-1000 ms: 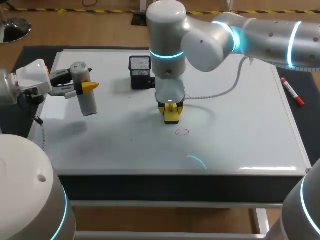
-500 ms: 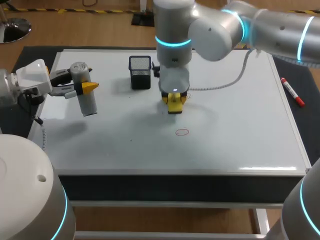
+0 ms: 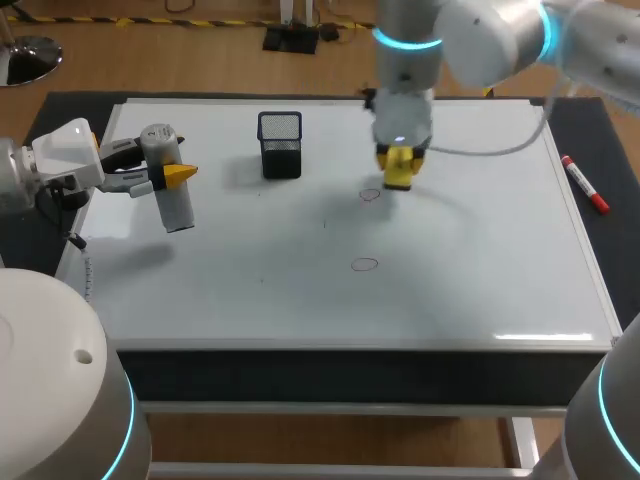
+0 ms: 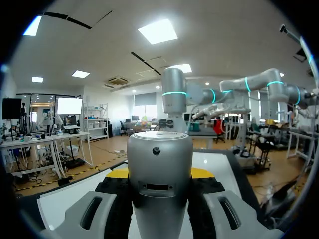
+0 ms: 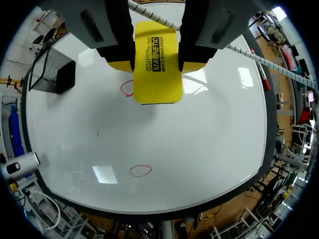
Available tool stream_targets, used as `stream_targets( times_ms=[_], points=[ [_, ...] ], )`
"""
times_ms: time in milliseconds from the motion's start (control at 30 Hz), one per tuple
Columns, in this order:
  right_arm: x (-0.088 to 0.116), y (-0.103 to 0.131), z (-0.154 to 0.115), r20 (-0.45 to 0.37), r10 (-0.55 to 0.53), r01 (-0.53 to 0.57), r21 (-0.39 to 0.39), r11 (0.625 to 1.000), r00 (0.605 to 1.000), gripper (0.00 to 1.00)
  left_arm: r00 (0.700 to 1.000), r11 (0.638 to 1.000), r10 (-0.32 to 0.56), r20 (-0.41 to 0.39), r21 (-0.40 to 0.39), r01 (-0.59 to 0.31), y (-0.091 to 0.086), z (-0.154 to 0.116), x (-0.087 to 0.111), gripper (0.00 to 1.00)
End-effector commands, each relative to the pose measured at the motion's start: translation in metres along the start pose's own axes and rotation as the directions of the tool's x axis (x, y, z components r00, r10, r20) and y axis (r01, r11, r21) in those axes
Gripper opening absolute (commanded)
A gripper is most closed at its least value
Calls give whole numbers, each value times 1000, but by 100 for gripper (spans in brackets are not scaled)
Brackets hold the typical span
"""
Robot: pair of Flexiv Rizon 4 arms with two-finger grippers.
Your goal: Pick up the inspection probe, press it on each red-marked spot on the whiteboard one by one, put down the probe, pick up the eraser, and wipe off all the red marks.
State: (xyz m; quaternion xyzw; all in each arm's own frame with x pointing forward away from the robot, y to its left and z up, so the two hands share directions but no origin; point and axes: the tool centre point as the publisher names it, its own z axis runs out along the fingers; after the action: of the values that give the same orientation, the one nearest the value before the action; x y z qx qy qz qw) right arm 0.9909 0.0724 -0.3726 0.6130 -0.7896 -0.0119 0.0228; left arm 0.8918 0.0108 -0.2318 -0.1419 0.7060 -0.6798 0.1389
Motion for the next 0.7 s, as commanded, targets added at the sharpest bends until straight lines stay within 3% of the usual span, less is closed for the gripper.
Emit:
stream_targets(
  times_ms=[33, 333, 700],
  points=[
    [49, -42, -9, 43, 47, -46, -18, 999, 998, 0, 1000, 1000, 1, 1, 1, -1, -1, 0, 0, 0],
    [107, -98, -9, 6, 173, -173, -19, 985, 985, 0, 1000, 1000, 1, 1, 1, -1, -1, 0, 0, 0],
    [139, -125, -3, -5, 233, -233, -41, 972, 973, 0, 1000, 1000, 1, 1, 1, -1, -1, 0, 0, 0]
  ],
)
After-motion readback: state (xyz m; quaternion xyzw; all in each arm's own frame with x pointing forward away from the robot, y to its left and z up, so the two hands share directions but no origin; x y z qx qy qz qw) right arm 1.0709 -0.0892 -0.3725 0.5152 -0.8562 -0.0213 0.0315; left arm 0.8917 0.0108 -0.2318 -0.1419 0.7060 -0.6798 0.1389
